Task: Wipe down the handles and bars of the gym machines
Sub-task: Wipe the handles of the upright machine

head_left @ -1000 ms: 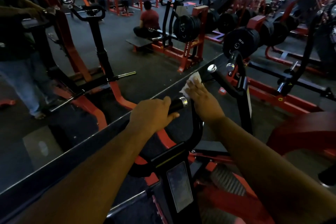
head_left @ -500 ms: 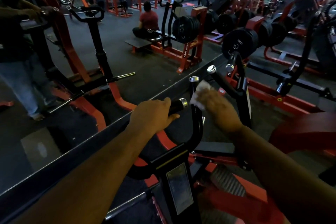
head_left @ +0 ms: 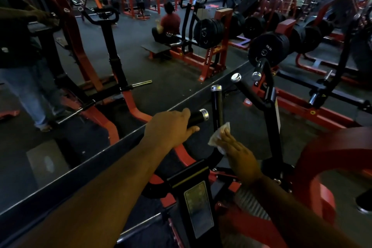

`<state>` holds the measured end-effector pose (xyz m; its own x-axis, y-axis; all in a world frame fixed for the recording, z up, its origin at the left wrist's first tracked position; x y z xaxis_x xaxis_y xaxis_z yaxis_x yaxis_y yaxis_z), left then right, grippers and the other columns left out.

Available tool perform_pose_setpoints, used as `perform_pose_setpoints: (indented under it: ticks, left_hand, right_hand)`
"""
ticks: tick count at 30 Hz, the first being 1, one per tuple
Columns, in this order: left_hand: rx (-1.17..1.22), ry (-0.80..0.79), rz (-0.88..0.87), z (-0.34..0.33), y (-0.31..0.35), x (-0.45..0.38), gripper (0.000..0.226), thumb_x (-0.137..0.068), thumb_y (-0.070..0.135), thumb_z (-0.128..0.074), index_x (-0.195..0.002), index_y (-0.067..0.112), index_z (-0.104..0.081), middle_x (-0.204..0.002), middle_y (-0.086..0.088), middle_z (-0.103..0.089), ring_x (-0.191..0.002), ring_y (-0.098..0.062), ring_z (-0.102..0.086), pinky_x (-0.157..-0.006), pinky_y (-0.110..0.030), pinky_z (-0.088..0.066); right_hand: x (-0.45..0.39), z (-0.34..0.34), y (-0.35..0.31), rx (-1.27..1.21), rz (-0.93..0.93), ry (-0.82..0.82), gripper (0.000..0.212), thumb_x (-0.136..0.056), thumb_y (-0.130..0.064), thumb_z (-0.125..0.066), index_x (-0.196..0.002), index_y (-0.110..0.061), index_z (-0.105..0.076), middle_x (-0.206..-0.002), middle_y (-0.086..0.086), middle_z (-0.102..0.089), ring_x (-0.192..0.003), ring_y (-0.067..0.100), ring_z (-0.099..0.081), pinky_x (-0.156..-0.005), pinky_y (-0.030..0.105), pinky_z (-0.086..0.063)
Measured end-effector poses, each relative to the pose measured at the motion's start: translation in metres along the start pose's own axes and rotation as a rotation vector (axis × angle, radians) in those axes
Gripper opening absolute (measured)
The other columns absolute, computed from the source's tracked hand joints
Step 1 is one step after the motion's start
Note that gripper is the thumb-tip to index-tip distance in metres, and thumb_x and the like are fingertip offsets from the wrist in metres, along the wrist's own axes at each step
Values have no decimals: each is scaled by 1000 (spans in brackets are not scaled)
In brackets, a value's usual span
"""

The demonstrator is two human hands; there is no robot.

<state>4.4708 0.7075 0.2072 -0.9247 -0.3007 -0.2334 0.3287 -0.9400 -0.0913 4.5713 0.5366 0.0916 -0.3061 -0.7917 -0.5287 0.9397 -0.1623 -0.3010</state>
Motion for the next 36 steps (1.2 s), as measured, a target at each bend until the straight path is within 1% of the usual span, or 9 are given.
perform_pose_setpoints:
  ticks: [6,9,12,16,20,22,25,29,36]
  left_hand:
    - [-50,6,-11,1,2,-1,55,-99,68,-43,-122,18,-48,-99,-4,-68,-86,-24,-67,-60,-34,-38]
    - [-42,5,-5,2,1,1,55,-99,68,-43,-121,18,-48,-99,-4,-67,-86,-25,-67,-61,-35,-39]
    - [-23,3,5,1,0,3,56,-99,68,-43,-123,18,-47,-100,-4,-67,-87,-25,-67,-62,-35,-42]
    - [-21,0,4,0,-1,1,56,-99,69,-42,-123,18,-47,-99,-4,-67,-85,-25,-67,-61,-35,-40]
    - [-8,0,-1,-2,-2,1,54,-99,68,-43,-120,19,-47,-96,-3,-67,-81,-23,-66,-59,-34,-40]
    - [-3,-2,-3,-2,-1,1,55,-99,68,-43,-121,19,-48,-95,-3,-66,-81,-23,-65,-59,-34,-39]
    - [-16,1,-7,-1,-1,-2,55,-99,68,-43,-121,18,-48,-97,-4,-67,-84,-24,-66,-61,-35,-39]
    - [-30,4,2,0,1,0,55,-98,68,-45,-120,18,-49,-100,-5,-68,-88,-27,-68,-63,-36,-38]
    - [-9,-1,8,0,-1,0,53,-98,68,-45,-118,19,-47,-98,-5,-68,-86,-27,-67,-62,-36,-42]
  right_hand:
    - [-76,73,-3,-100,-140,272,43,-100,-6,-55,-142,-14,-58,-158,3,-42,-148,16,-38,-120,31,-34]
    - [-132,53,-2,148,-86,73,45,-98,-3,-51,-140,-19,-58,-159,6,-42,-153,20,-25,-125,45,-22]
    - [-123,21,1,295,146,-54,48,-92,-5,-42,-136,-13,-61,-152,7,-50,-153,20,-20,-124,50,-23]
    - [-72,4,-6,248,266,-98,36,-98,-11,-45,-126,-8,-66,-137,7,-63,-149,22,-33,-121,52,-30]
    - [-25,-4,-14,166,366,-167,37,-101,-13,-45,-132,-6,-65,-146,8,-56,-153,20,-27,-127,40,-17]
    - [-14,8,-19,61,386,-151,38,-106,-18,-45,-140,-8,-59,-156,2,-45,-152,13,-28,-125,36,-24]
    - [-43,53,-12,-121,194,68,45,-109,-29,-42,-153,-18,-41,-164,-9,-31,-150,6,-29,-122,31,-28]
    - [-106,66,17,-133,-166,216,46,-102,-8,-55,-147,-18,-52,-159,-1,-39,-149,8,-30,-122,22,-27]
    - [-54,22,6,-190,-149,230,51,-101,-6,-49,-151,-15,-46,-161,6,-37,-145,15,-41,-113,17,-37]
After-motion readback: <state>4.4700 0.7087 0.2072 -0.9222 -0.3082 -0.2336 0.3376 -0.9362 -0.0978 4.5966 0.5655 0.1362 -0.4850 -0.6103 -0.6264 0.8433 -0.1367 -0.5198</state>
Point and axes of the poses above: each hand's wrist, its own x-axis away from the middle knuckle, its own z-axis out of the back of the hand, y = z × x, the point moved 9 cm from there along -x, towards the middle knuckle
